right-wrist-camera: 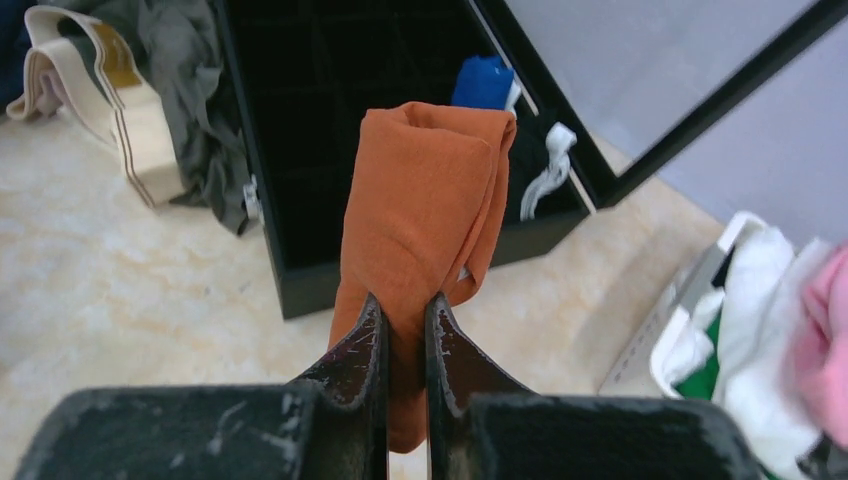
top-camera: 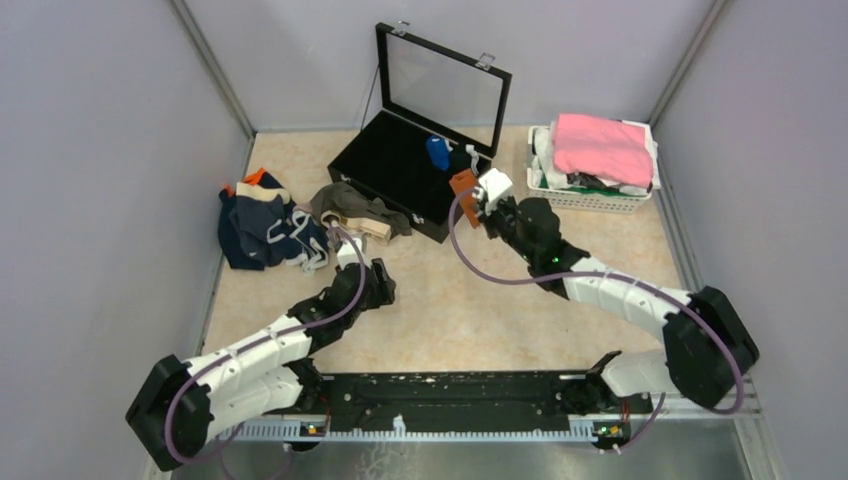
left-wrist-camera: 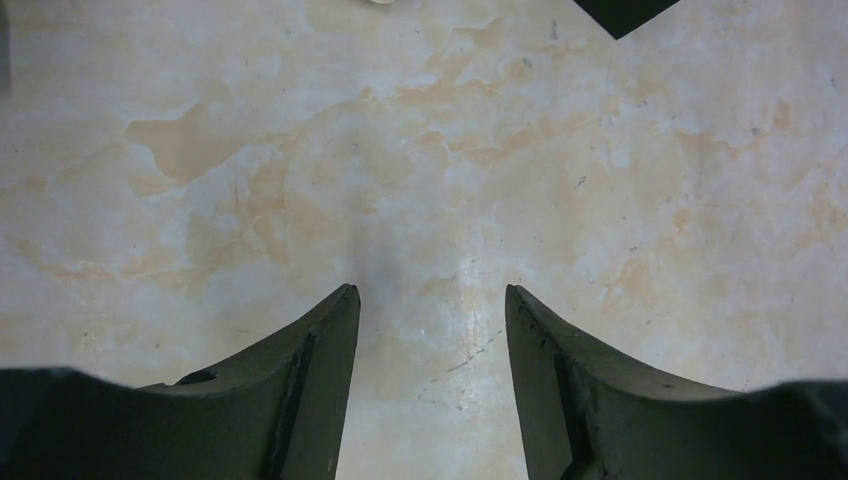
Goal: Roll the underwear
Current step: Pick up the underwear from the center of the board, then place the underwear in the storage box, then pick up the underwear from the center of the board, then place the underwear at the corner of the board.
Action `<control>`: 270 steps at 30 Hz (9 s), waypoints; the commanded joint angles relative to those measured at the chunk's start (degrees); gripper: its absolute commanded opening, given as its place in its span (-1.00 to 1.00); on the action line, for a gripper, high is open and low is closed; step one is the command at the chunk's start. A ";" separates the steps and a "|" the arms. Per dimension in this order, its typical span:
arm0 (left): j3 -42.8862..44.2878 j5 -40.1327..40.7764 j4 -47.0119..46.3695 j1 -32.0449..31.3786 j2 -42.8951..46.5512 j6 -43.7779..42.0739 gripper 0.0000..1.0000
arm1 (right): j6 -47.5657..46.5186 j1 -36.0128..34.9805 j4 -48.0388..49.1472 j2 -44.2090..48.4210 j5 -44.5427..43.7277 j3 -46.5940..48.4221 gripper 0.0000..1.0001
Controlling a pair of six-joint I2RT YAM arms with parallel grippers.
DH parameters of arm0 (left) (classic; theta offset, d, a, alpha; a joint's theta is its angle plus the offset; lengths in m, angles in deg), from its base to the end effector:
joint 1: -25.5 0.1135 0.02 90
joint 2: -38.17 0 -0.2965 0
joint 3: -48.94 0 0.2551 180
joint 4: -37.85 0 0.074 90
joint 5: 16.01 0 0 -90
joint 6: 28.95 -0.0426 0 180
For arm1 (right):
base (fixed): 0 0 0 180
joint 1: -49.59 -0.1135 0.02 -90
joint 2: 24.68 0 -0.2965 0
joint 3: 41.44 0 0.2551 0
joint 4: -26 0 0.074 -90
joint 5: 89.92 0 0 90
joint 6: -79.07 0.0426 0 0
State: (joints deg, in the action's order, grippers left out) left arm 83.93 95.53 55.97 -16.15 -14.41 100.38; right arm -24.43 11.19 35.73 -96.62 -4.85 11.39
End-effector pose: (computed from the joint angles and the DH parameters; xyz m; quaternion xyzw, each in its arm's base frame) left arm 0.1414 -0.1048 0.2056 -0.0675 0.8757 -0.1646 0.4488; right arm 0.2248 0.1735 0.2929 -0.3084 0.6972 0.1073 0.6382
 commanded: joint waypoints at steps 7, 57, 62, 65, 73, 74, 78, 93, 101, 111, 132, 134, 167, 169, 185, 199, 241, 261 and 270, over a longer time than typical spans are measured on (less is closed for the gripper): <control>0.91 -4.05 -2.62 3.16 -8.72 0.90 0.62 | -3.60 2.02 3.47 -24.24 6.35 23.17 -1.00; 0.50 -6.37 -1.70 9.06 -9.47 -1.46 0.98 | 16.52 2.50 -14.14 -60.49 -3.08 58.03 -1.00; 0.50 -6.43 -1.57 9.07 -9.41 -1.46 0.98 | 16.52 2.50 -16.42 -59.98 -3.33 57.14 -1.00; 0.63 -6.47 -1.44 9.07 -9.10 -1.50 0.98 | 16.69 2.45 -17.51 -60.23 -3.69 57.30 -1.00; 1.02 -6.36 -0.57 9.10 -8.25 -1.18 0.98 | 16.73 2.46 -17.40 -58.15 -3.22 57.10 -0.25; 1.09 -6.36 -0.48 9.13 -8.12 -1.03 0.98 | 16.64 2.47 -17.17 -57.61 -3.01 56.95 -0.18; 1.41 -5.79 0.42 9.13 -7.35 -1.00 0.98 | 16.42 2.61 -16.86 -54.80 -2.54 56.78 0.02; 10.65 -1.16 5.46 10.54 -5.47 -1.49 0.98 | 21.89 3.72 -22.35 -32.46 -1.93 46.34 0.38; 21.73 -2.14 8.45 16.78 -13.76 -0.67 0.98 | 34.06 3.87 -26.32 -12.82 5.53 25.70 0.37; 25.74 -3.66 6.51 22.07 -17.63 -1.29 0.92 | 35.84 4.00 -31.73 5.75 5.43 6.69 0.35; 21.60 -8.88 6.07 35.82 -14.29 1.35 0.75 | 38.73 4.06 -32.69 13.51 8.20 -3.80 0.30; 21.73 -9.45 5.59 36.18 -14.76 0.98 0.73 | 38.33 4.06 -32.73 13.29 8.18 -3.80 0.30; 19.17 -24.04 -20.41 24.07 -36.51 5.32 0.37 | 38.63 4.09 -33.12 14.02 8.61 -5.11 0.27; 19.39 -23.77 -21.44 24.07 -37.25 4.88 0.30 | 38.68 4.05 -33.09 13.94 8.77 -5.09 0.27; 20.29 -19.82 -21.43 24.07 -36.00 0.11 -0.83 | 38.42 4.11 -33.77 15.14 8.40 -5.36 0.28; 20.71 -25.56 -7.38 24.09 -12.95 -14.27 -1.00 | 38.48 4.11 -34.41 18.88 6.76 -6.08 0.28; 55.26 5.73 17.45 28.27 -3.80 -16.38 -1.00 | 41.93 -6.65 -10.43 -10.51 14.14 10.21 0.31; 51.92 7.40 17.77 28.47 -1.08 -21.27 -1.00 | 28.21 -9.47 -22.92 -57.96 13.80 57.66 0.35; 51.43 7.51 17.60 28.55 -0.56 -21.78 -1.00 | 23.08 -12.16 -31.86 -63.84 9.32 63.89 0.25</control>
State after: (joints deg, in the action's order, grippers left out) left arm 135.92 102.37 75.53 12.04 -16.60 79.85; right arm 2.04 0.53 7.49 -157.45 6.30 74.88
